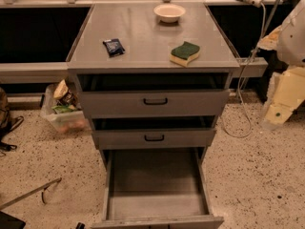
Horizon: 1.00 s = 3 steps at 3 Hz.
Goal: Place sponge into bottom drawer
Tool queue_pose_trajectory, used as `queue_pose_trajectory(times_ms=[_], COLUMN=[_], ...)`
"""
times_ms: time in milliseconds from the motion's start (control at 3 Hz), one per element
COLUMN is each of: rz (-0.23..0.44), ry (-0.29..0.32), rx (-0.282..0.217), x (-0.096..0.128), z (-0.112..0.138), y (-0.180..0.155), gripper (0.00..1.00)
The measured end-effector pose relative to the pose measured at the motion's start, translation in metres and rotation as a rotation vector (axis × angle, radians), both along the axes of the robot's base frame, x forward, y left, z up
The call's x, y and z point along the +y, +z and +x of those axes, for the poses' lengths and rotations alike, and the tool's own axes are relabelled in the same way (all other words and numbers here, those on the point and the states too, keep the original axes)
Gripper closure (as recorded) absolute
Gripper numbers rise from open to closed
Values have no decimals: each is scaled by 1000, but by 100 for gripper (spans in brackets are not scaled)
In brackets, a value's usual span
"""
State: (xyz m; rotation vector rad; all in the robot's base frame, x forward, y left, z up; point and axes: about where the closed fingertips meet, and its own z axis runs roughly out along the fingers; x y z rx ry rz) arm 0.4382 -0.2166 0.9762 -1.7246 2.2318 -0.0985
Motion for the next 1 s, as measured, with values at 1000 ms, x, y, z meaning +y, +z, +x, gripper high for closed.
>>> queue_pose_trajectory(times_ms=[1000], rz=[-9], ry=[68], rx=[-70], x=[22], z=[83], y=[-7], gripper=[0])
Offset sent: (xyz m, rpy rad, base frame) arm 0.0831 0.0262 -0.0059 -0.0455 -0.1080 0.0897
